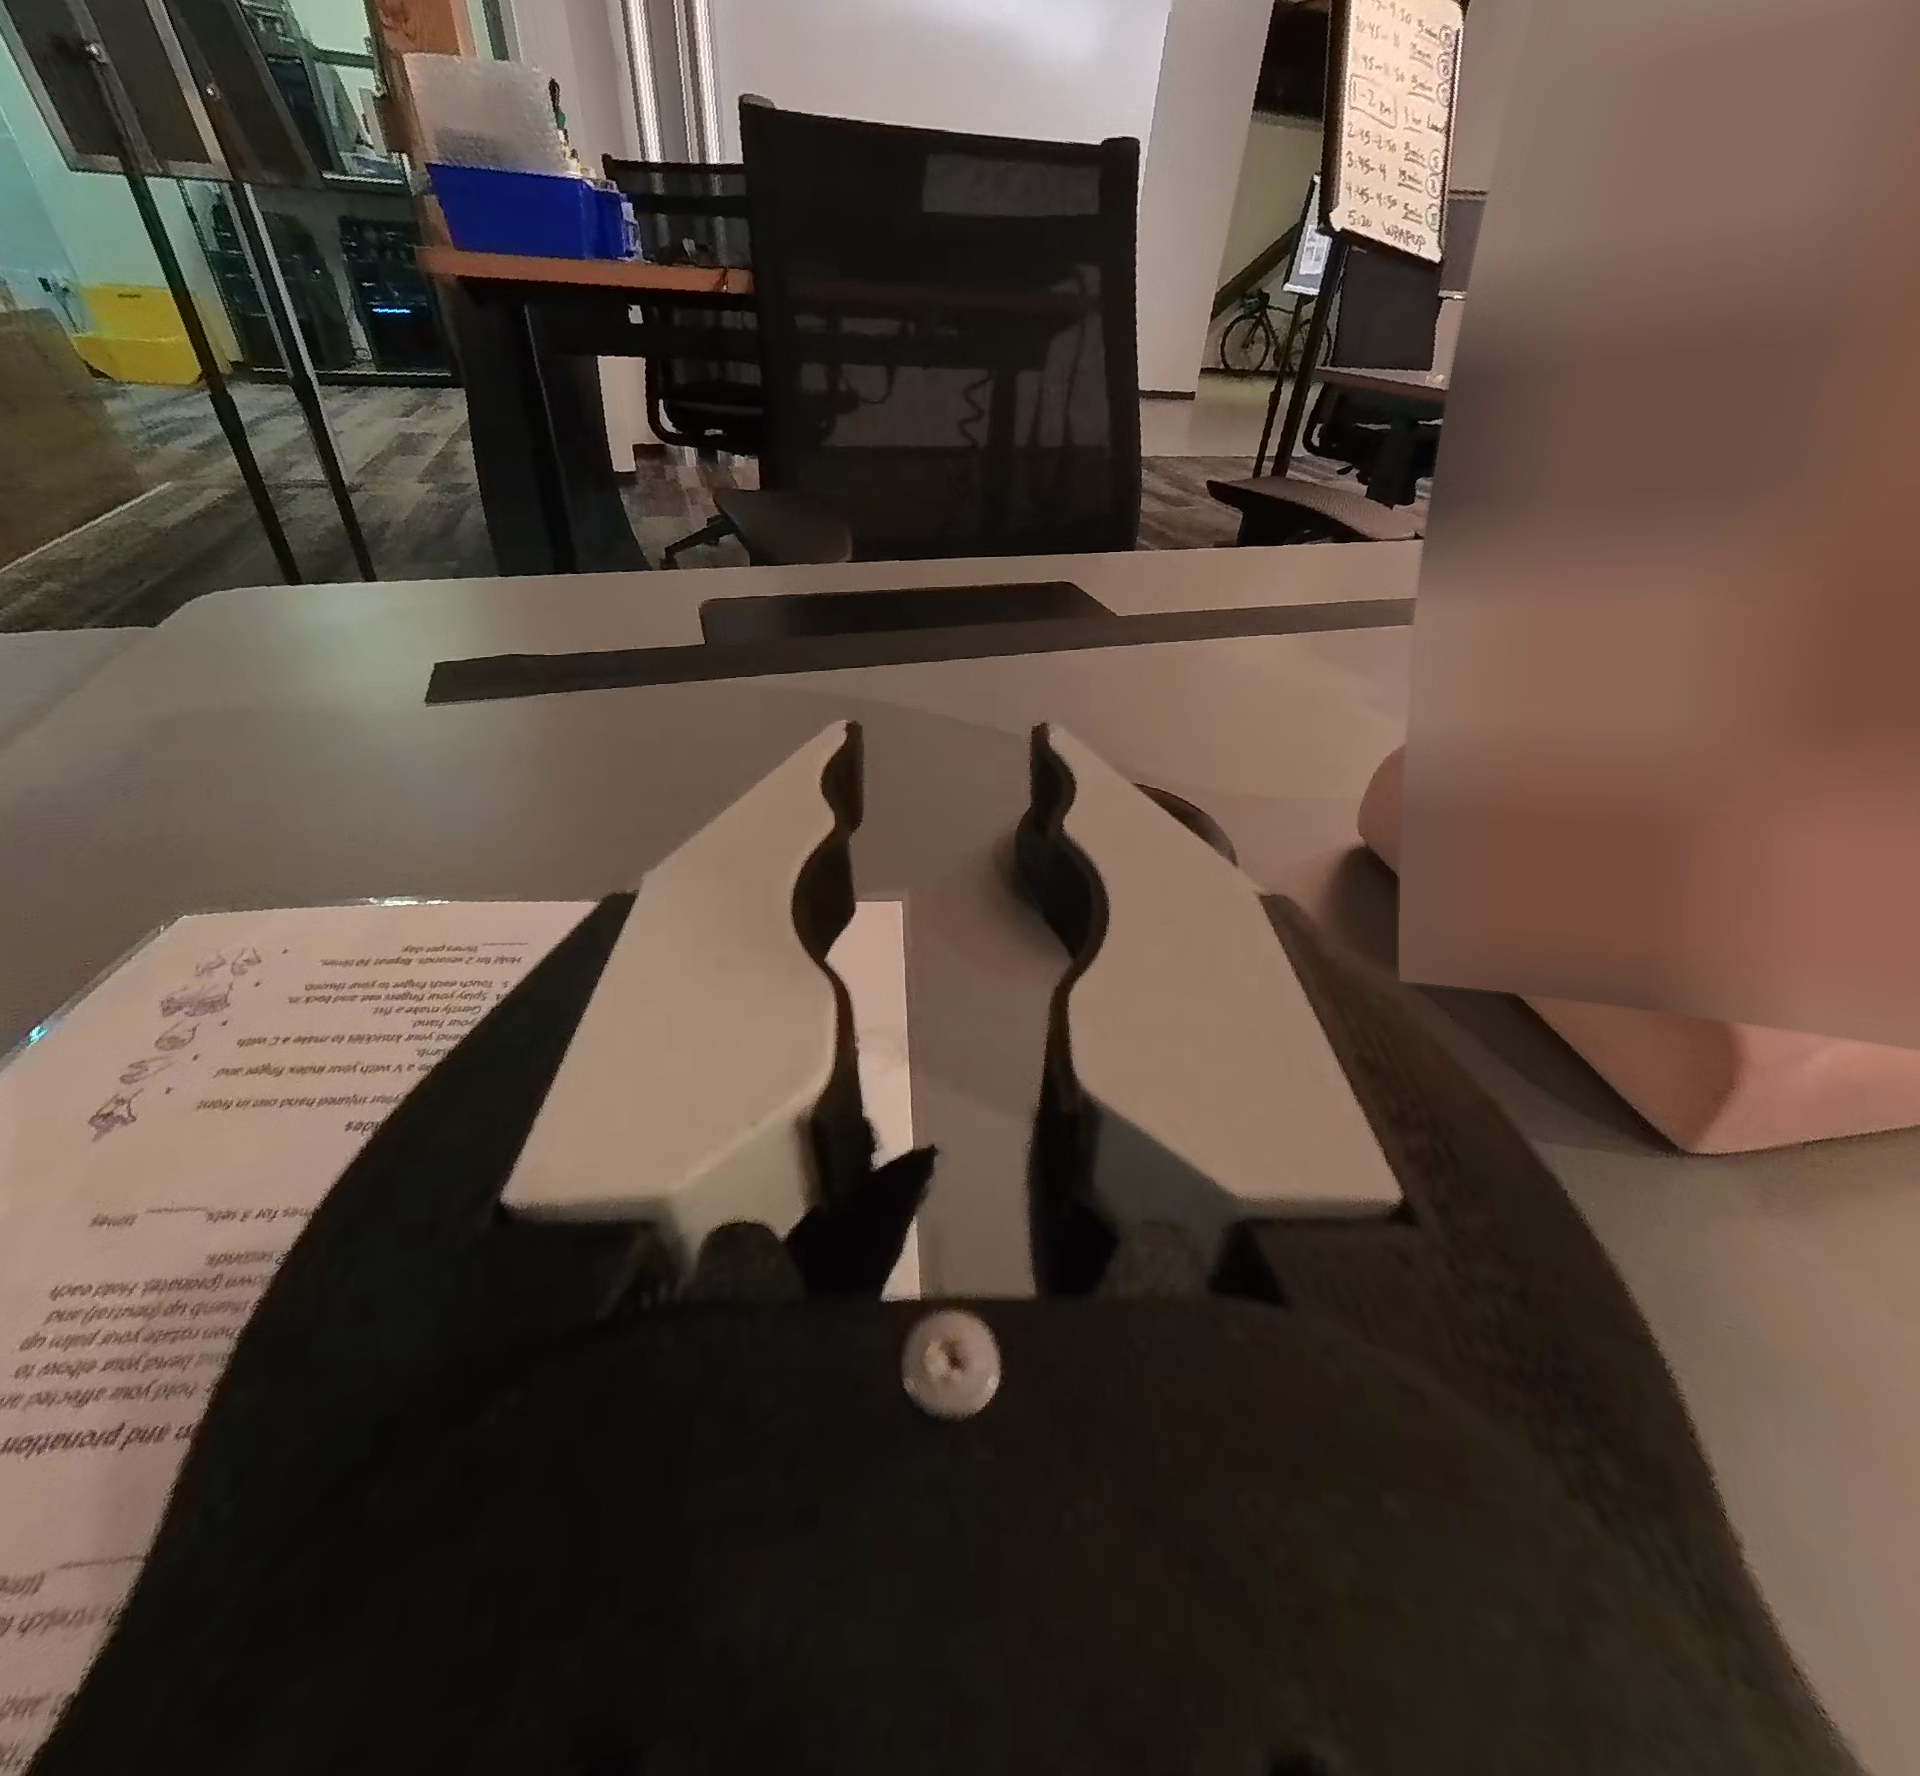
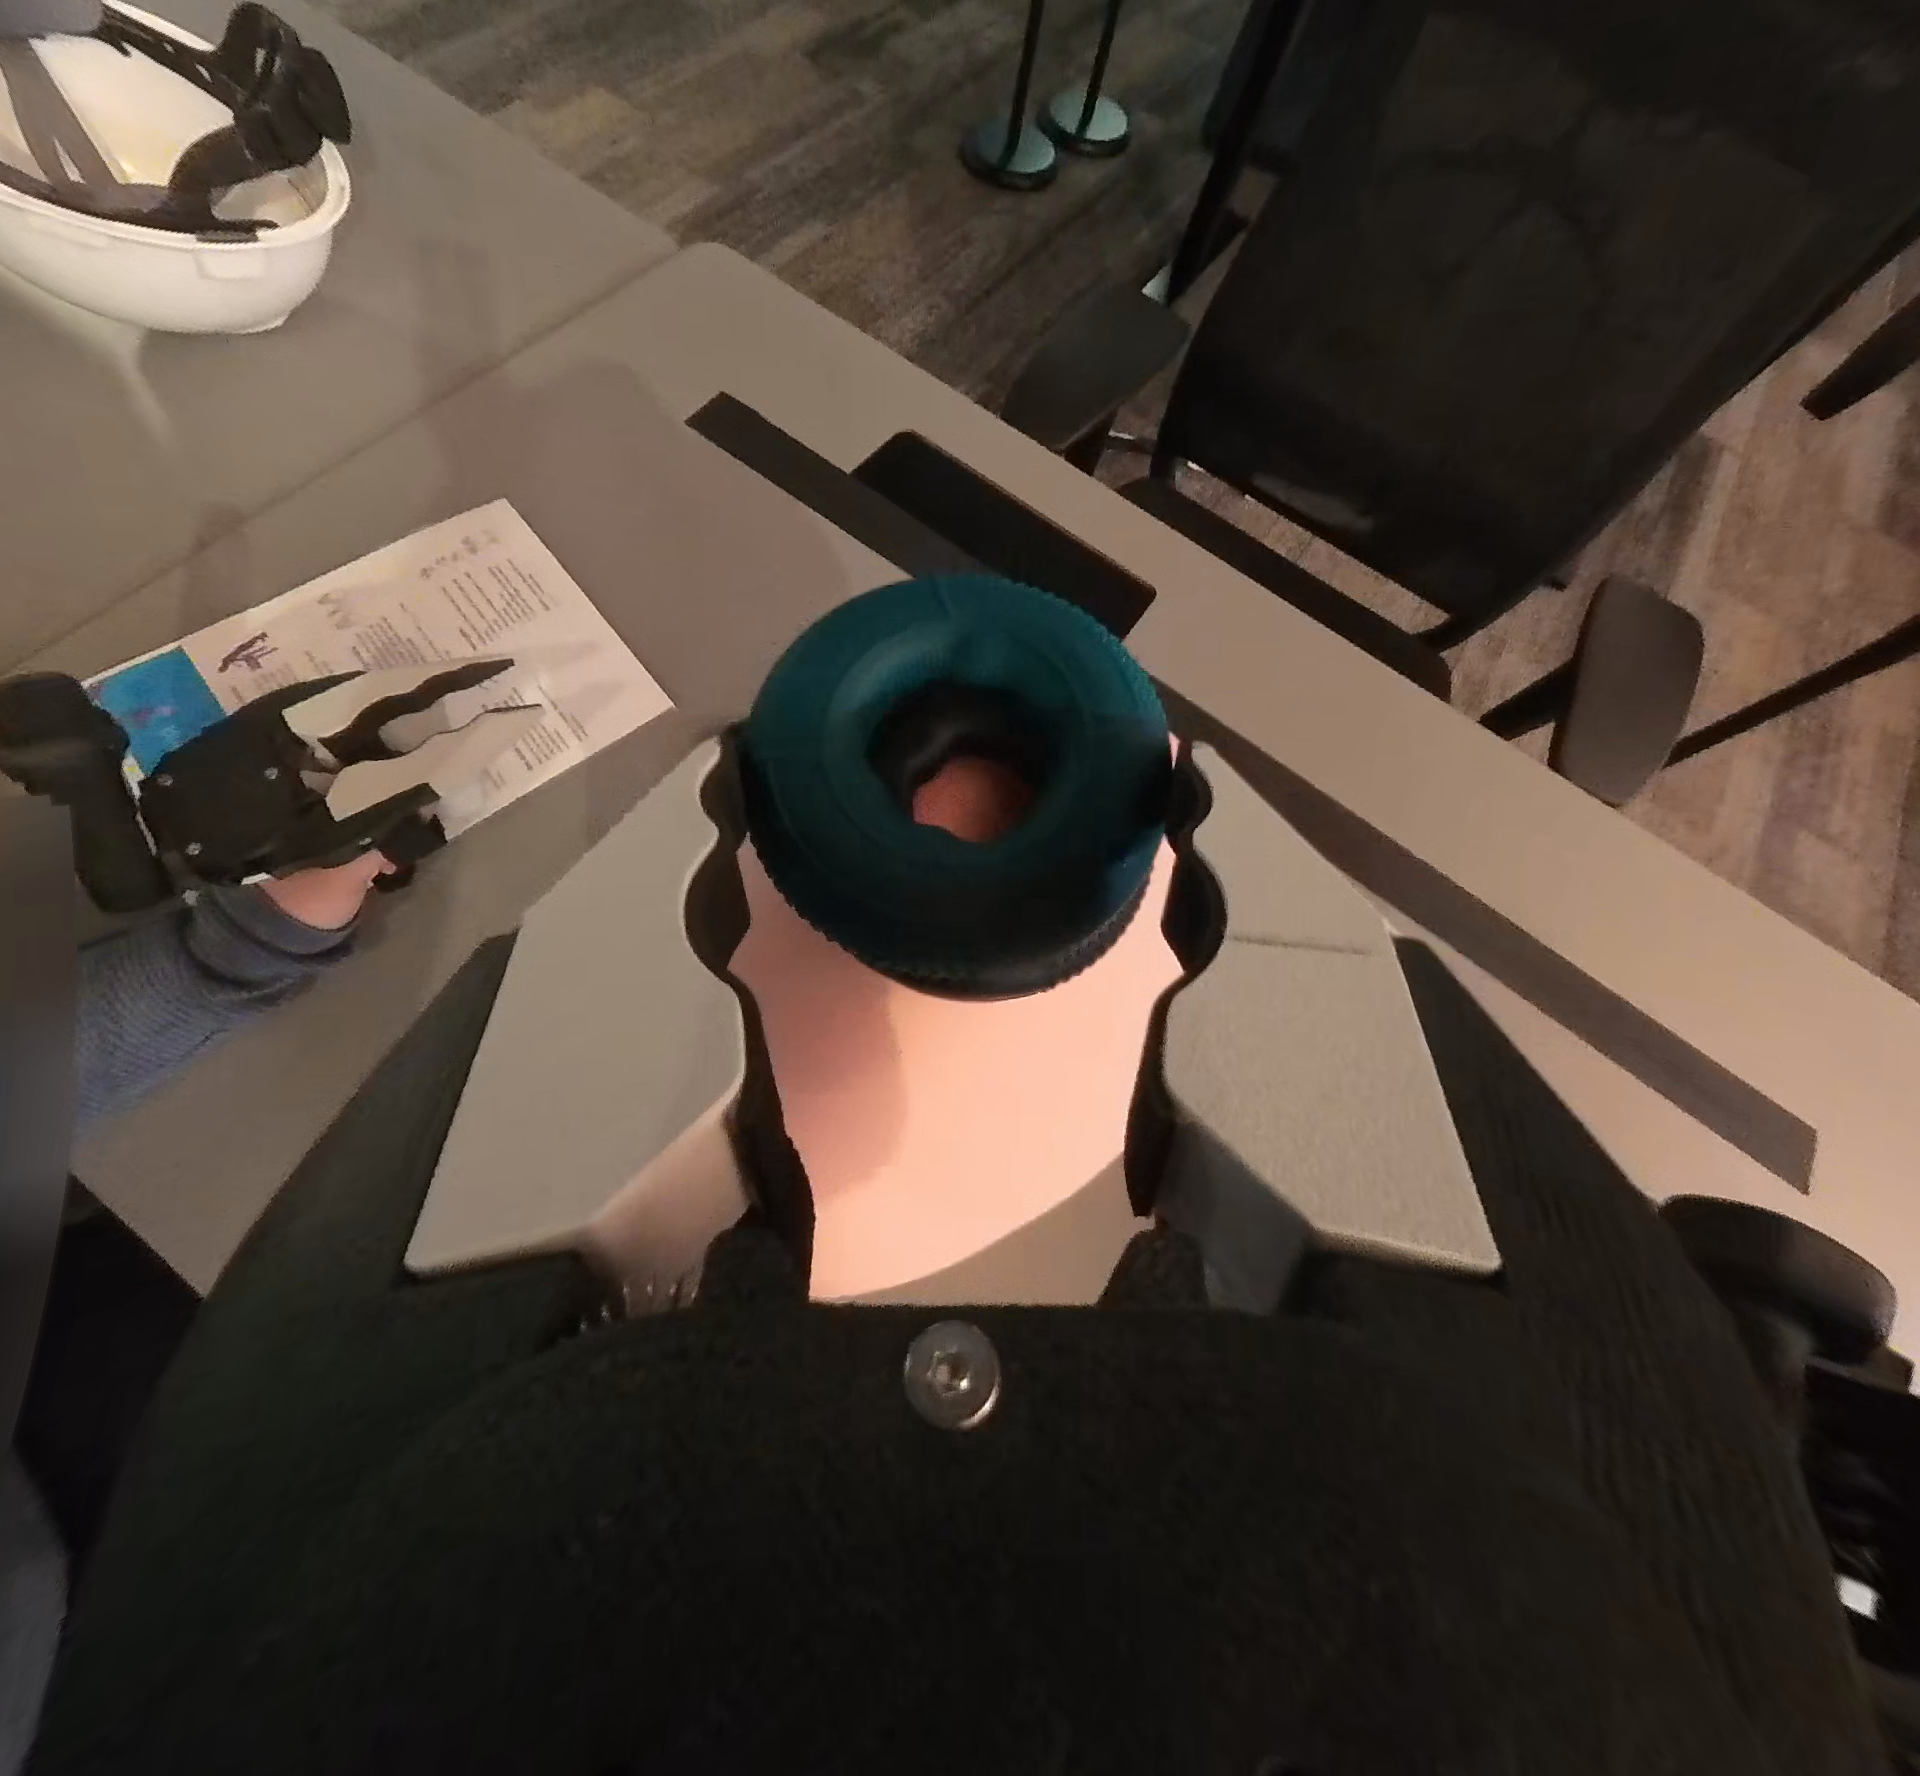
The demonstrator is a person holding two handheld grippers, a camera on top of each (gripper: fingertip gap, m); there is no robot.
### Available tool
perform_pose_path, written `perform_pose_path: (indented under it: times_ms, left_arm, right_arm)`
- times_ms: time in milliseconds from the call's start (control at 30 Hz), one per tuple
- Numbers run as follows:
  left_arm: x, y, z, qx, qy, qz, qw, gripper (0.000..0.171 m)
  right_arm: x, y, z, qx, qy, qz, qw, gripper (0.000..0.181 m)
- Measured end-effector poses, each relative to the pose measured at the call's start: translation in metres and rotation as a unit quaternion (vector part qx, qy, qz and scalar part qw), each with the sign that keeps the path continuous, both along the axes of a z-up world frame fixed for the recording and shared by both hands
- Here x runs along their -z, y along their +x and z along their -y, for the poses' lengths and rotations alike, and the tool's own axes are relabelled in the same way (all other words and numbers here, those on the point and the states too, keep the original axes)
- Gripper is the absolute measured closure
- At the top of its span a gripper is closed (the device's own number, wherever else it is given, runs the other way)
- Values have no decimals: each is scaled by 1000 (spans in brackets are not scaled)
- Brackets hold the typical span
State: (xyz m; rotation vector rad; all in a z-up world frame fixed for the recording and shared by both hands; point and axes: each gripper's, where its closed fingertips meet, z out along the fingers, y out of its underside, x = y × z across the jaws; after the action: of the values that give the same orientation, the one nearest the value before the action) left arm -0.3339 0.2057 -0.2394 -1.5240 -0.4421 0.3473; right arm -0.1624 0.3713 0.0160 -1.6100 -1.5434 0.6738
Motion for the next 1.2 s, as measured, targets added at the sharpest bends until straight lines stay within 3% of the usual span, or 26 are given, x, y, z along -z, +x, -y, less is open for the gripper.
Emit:
perform_pose_path:
  times_ms: [533,700,833,933,1033,1100,1200]
  left_arm:
    - [1,-2,0,0,1,9,1000,140]
    - [2,-2,0,0,1,8,1000,139]
    - [-3,-5,2,-6,11,7,1000,127]
    - [-31,-9,21,-6,68,17,998,118]
    - [-60,-18,47,-5,133,19,991,115]
    - [-62,-26,52,3,132,28,991,112]
    - [-46,-37,44,22,77,8,997,107]
  right_arm:
    - [8,-3,-9,13,-14,-19,1000,98]
    - [1,0,-16,32,23,-40,998,78]
    - [-33,18,-12,62,69,-149,985,71]
    - [-52,44,31,61,102,-281,952,85]
    - [-21,48,109,5,74,-389,918,108]
    - [34,27,155,-34,54,-384,921,115]
    - [141,-29,190,-61,12,-291,955,108]
